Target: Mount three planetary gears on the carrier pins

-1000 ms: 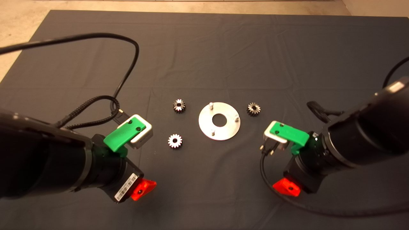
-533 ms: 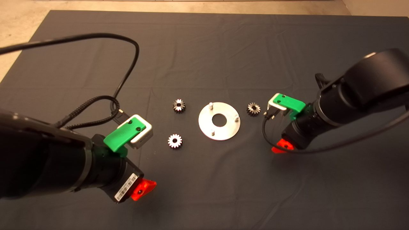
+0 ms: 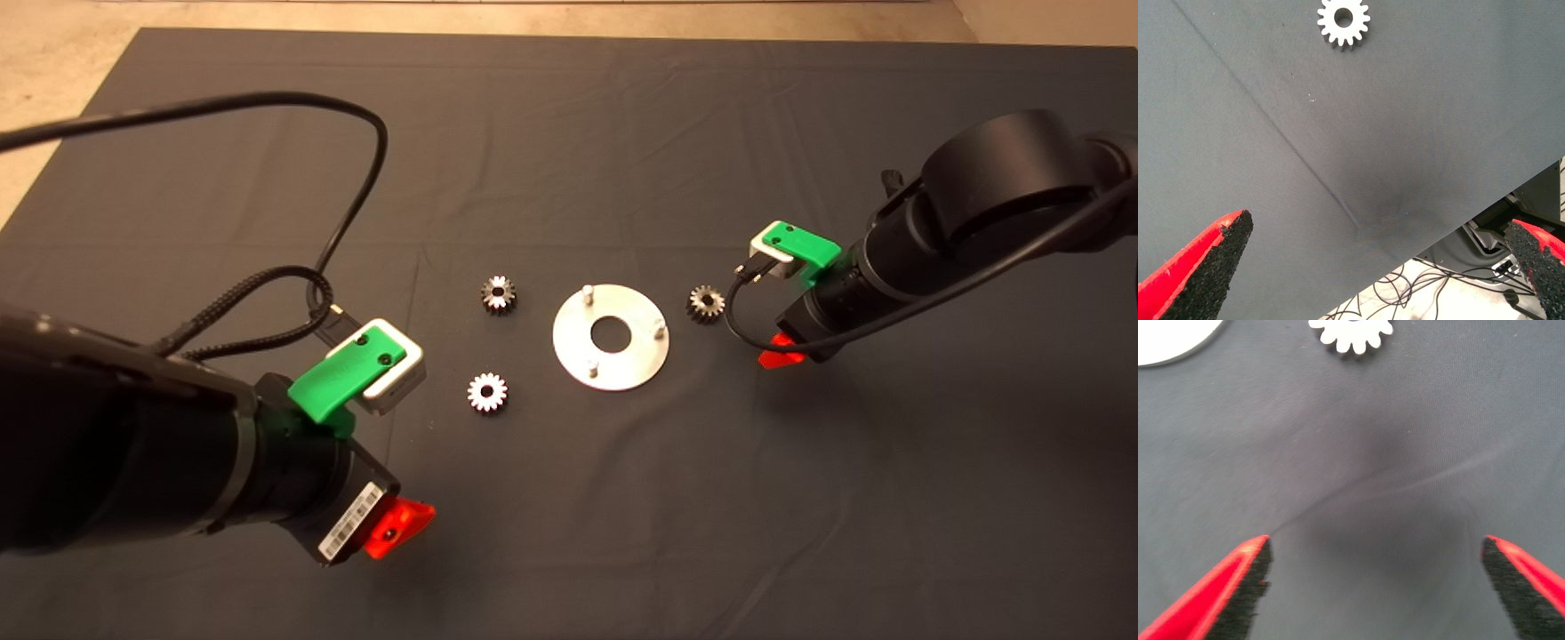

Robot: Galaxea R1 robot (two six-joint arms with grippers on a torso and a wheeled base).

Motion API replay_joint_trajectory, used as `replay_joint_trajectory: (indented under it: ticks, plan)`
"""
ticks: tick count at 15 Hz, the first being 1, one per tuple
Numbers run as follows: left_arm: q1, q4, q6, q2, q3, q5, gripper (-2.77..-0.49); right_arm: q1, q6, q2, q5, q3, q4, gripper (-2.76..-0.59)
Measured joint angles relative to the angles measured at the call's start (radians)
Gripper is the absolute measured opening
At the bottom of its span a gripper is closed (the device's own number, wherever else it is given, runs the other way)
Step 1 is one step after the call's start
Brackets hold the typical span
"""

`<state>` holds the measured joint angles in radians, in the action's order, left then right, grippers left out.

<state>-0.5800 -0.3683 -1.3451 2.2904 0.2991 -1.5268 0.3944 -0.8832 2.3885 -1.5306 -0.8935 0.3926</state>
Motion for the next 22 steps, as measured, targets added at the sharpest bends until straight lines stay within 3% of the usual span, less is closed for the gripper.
replay_joint_trajectory:
  ticks: [4, 11, 18, 22]
  plan:
    - [0.000, 0.000, 0.000, 0.011, 0.000, 0.000, -0.49, -0.052, 0.007, 0.034, 0.001, -0.050, 0.044, -1.11]
    - [0.000, 0.000, 0.000, 0.014, 0.000, 0.000, -0.49, -0.081, 0.012, 0.103, 0.001, -0.148, 0.064, -1.26]
    - [0.000, 0.000, 0.000, 0.014, 0.000, 0.000, -0.49, -0.087, 0.030, 0.189, 0.002, -0.319, 0.079, -1.48]
    - [0.000, 0.000, 0.000, 0.017, 0.000, 0.000, -0.49, -0.088, 0.041, 0.208, 0.000, -0.349, 0.081, -1.53]
